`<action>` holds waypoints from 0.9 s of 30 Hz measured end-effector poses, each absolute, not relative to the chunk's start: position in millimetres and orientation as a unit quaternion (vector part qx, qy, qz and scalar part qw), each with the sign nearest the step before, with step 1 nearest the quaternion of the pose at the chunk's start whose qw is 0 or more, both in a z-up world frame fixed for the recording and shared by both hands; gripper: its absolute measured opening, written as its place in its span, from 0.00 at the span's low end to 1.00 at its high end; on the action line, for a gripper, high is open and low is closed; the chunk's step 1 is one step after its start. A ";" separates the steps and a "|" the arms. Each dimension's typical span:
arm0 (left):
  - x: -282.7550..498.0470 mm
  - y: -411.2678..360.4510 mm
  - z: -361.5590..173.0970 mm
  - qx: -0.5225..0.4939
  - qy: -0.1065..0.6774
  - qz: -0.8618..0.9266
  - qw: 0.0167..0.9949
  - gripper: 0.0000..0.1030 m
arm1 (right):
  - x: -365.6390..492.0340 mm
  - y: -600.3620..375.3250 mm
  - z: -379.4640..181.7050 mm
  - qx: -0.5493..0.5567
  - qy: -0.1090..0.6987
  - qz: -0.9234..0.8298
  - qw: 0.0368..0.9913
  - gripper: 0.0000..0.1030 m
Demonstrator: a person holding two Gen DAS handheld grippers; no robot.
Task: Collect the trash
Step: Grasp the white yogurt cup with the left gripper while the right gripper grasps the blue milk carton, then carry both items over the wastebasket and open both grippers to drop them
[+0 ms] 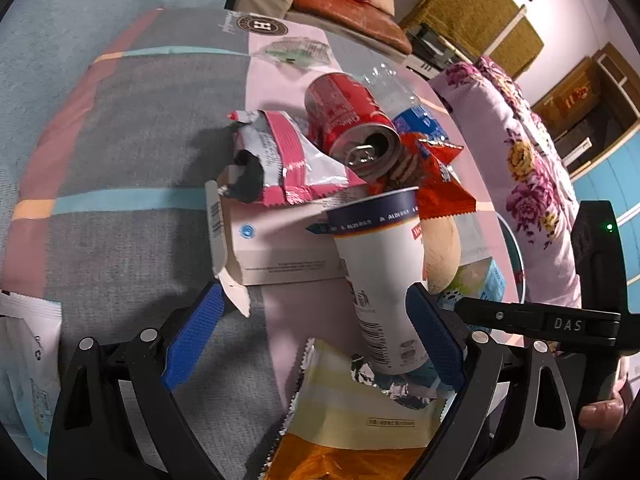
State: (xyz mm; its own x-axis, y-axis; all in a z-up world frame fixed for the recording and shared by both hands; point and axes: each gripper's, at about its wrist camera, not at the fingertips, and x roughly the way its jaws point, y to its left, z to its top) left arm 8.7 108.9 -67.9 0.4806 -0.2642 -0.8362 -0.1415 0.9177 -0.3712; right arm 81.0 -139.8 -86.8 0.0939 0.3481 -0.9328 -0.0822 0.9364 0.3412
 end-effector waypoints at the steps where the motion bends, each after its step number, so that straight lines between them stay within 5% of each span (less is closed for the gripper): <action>1: 8.6 106.6 -68.2 -0.198 0.509 -0.039 0.837 0.90 | 79.7 -141.0 -82.3 0.092 0.646 0.149 0.743 0.63; 3: 9.7 101.7 -68.7 -0.196 0.510 -0.044 0.836 0.90 | 77.9 -143.1 -75.6 0.076 0.635 0.148 0.755 0.48; 6: 12.0 88.5 -68.7 -0.189 0.513 -0.053 0.836 0.90 | 75.6 -152.0 -68.7 0.060 0.622 0.145 0.767 0.40; 14: 22.4 61.8 -71.2 -0.173 0.510 -0.052 0.841 0.90 | 75.3 -189.4 -54.8 0.061 0.594 0.129 0.791 0.40; 18: 27.7 57.6 -75.4 -0.177 0.512 -0.050 0.839 0.79 | 74.8 -206.3 -48.0 0.070 0.583 0.127 0.800 0.40; 19: 28.1 57.5 -76.0 -0.176 0.511 -0.049 0.840 0.65 | 76.7 -205.2 -48.8 0.072 0.581 0.126 0.801 0.40; 21: 29.9 54.4 -78.3 -0.175 0.514 -0.052 0.838 0.54 | 71.8 -215.1 -48.9 0.077 0.578 0.126 0.803 0.40; 27: 21.9 45.0 -53.6 -0.143 0.483 -0.043 0.863 0.53 | 69.5 -237.4 -47.5 0.089 0.565 0.128 0.810 0.40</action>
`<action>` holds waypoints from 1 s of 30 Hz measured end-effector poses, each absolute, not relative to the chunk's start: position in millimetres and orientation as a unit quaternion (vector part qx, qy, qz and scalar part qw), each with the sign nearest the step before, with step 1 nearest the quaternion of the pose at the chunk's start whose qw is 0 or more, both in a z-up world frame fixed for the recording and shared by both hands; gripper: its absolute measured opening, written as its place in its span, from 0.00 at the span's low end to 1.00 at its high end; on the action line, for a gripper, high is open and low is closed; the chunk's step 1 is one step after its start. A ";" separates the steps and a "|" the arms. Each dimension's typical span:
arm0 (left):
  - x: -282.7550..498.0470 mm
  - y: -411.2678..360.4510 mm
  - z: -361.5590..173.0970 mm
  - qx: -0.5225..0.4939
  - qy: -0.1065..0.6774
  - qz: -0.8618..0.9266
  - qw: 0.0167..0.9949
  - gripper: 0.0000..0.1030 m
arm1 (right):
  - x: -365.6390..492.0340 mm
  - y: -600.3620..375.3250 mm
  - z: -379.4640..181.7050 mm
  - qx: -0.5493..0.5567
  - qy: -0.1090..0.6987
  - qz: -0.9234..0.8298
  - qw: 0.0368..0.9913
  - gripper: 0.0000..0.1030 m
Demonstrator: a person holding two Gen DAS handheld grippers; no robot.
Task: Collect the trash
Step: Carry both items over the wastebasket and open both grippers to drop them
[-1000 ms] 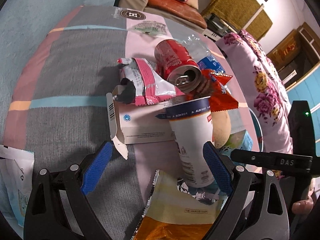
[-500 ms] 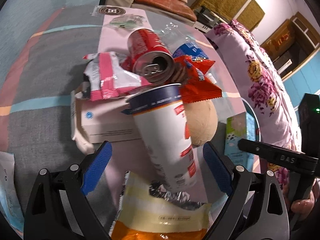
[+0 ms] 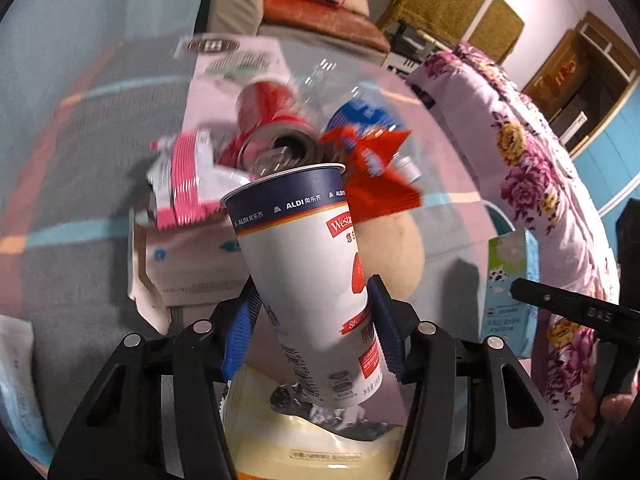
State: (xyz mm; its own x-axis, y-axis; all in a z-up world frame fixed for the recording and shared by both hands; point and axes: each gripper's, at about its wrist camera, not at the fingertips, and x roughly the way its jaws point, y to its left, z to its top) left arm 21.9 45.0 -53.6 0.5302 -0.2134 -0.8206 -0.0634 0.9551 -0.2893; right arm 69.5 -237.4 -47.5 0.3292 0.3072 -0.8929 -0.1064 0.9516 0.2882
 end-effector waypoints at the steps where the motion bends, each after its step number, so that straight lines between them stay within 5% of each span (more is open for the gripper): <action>1: 20.1 42.7 -46.9 -0.138 0.477 -0.044 0.867 0.53 | 69.2 -241.7 -46.3 0.094 0.561 0.128 0.812 0.40; 17: 69.2 -111.9 16.1 -0.033 0.458 -0.194 0.867 0.53 | 72.6 -379.3 -5.8 0.171 0.473 0.064 0.862 0.40; 30: 128.2 -255.6 -37.4 0.024 0.513 -0.271 0.814 0.53 | 84.3 -477.0 -30.2 0.214 0.467 0.004 0.858 0.40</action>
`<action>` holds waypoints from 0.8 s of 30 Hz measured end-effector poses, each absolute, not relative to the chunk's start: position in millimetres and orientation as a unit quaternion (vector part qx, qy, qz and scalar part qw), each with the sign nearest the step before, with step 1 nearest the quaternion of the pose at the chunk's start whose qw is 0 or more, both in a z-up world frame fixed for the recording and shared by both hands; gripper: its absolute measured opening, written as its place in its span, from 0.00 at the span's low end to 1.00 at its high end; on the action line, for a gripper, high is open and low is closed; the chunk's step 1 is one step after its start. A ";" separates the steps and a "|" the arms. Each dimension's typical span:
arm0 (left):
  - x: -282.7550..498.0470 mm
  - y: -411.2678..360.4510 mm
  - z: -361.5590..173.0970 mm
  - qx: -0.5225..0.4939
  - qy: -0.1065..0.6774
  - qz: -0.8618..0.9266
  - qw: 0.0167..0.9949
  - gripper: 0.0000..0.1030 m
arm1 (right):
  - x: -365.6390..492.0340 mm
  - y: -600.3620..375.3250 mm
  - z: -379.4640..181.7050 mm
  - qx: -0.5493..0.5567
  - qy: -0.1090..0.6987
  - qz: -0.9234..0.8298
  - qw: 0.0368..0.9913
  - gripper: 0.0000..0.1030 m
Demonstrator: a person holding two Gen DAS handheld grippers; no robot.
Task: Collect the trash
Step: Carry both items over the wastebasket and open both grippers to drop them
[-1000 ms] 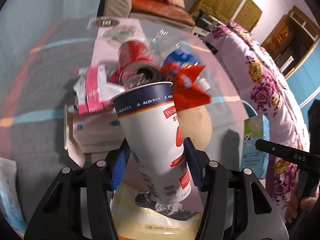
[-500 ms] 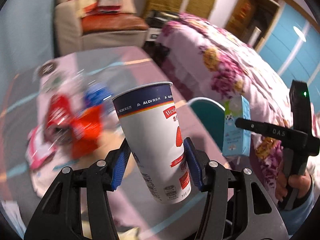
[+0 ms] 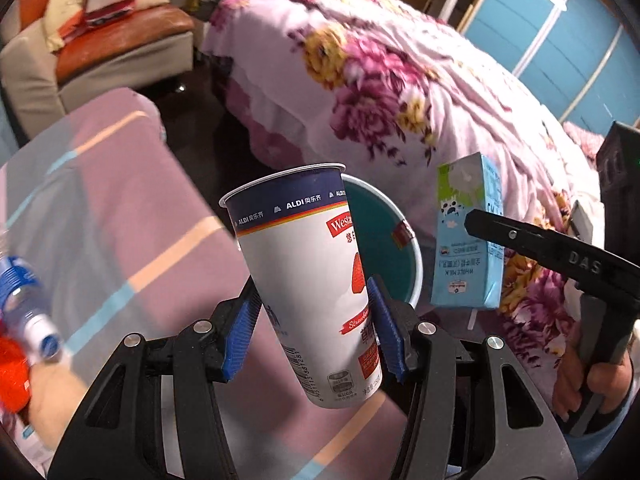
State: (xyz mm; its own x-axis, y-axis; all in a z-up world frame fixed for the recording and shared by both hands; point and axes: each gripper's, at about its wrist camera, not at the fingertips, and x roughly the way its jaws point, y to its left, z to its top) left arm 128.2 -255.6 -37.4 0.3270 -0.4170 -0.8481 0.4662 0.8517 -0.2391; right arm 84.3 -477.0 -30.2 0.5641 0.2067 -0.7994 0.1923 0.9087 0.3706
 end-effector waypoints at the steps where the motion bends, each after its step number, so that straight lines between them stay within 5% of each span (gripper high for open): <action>1: 132.3 -262.6 -42.1 0.026 0.517 -0.273 0.811 0.53 | 85.0 -478.9 -32.2 0.214 0.468 0.003 0.857 0.40; 11: 152.7 -289.1 -72.4 0.041 0.541 -0.279 0.792 0.55 | 102.3 -487.4 -51.2 0.221 0.482 0.001 0.848 0.40; 16: 155.2 -284.8 -73.3 0.038 0.538 -0.271 0.797 0.78 | 107.3 -485.8 -54.1 0.215 0.488 0.001 0.846 0.40; 24: 158.4 -264.6 -69.1 0.018 0.543 -0.256 0.800 0.79 | 114.0 -476.4 -56.7 0.204 0.498 0.001 0.843 0.40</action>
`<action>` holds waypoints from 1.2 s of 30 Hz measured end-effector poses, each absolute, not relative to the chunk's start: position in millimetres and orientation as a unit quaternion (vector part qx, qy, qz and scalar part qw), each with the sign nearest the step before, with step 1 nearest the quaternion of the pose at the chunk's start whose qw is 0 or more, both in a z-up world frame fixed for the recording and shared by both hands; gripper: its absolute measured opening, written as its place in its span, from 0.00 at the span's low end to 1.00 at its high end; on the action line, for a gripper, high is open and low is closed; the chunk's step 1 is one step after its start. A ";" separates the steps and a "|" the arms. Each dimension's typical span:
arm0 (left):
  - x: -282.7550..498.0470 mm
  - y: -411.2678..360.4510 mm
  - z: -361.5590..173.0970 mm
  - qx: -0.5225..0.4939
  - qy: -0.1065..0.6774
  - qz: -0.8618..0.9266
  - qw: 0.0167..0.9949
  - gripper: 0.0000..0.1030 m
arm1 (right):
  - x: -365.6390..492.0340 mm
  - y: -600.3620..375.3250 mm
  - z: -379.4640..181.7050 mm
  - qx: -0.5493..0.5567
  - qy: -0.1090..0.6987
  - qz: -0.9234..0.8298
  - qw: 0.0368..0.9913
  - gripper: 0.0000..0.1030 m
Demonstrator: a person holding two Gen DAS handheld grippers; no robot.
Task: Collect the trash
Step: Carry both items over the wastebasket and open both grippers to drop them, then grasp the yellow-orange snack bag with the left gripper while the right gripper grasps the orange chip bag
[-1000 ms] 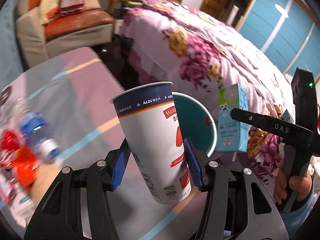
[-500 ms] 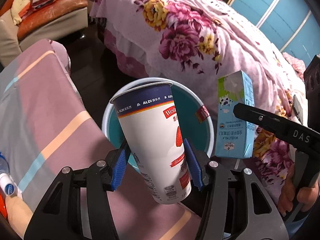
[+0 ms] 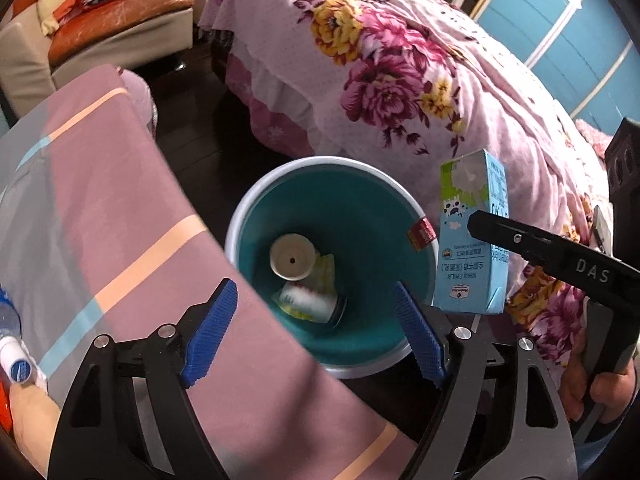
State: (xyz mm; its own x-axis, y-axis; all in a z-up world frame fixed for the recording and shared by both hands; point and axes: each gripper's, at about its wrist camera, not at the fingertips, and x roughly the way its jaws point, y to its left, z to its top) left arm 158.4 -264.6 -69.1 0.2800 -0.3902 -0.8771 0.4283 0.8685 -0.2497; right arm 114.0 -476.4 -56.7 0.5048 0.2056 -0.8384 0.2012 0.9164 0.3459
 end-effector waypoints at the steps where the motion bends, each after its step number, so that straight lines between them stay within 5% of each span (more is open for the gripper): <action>1: 157.3 -261.0 -68.1 0.014 0.543 -0.254 0.800 0.79 | 114.7 -475.4 -57.3 0.203 0.499 0.002 0.842 0.40; 5: 153.3 -246.6 -65.7 0.003 0.542 -0.245 0.804 0.88 | 119.1 -467.8 -62.2 0.196 0.509 0.004 0.838 0.40; 12: 145.1 -224.0 -60.5 -0.012 0.542 -0.238 0.806 0.88 | 122.7 -450.3 -67.6 0.181 0.528 0.011 0.830 0.41; 16: 140.1 -210.3 -53.0 -0.016 0.535 -0.236 0.811 0.88 | 122.5 -436.4 -64.5 0.175 0.532 0.014 0.828 0.68; 36: 89.2 -106.1 -20.6 -0.059 0.506 -0.204 0.836 0.89 | 94.6 -360.5 -23.1 0.126 0.533 0.044 0.835 0.74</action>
State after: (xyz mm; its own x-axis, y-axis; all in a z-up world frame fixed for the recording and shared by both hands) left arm 89.2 -106.1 -20.6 0.4048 -0.4013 -0.8217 0.2820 0.9096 -0.3052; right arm 94.6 -360.5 -23.1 0.4279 0.2088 -0.8794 0.0604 0.9642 0.2583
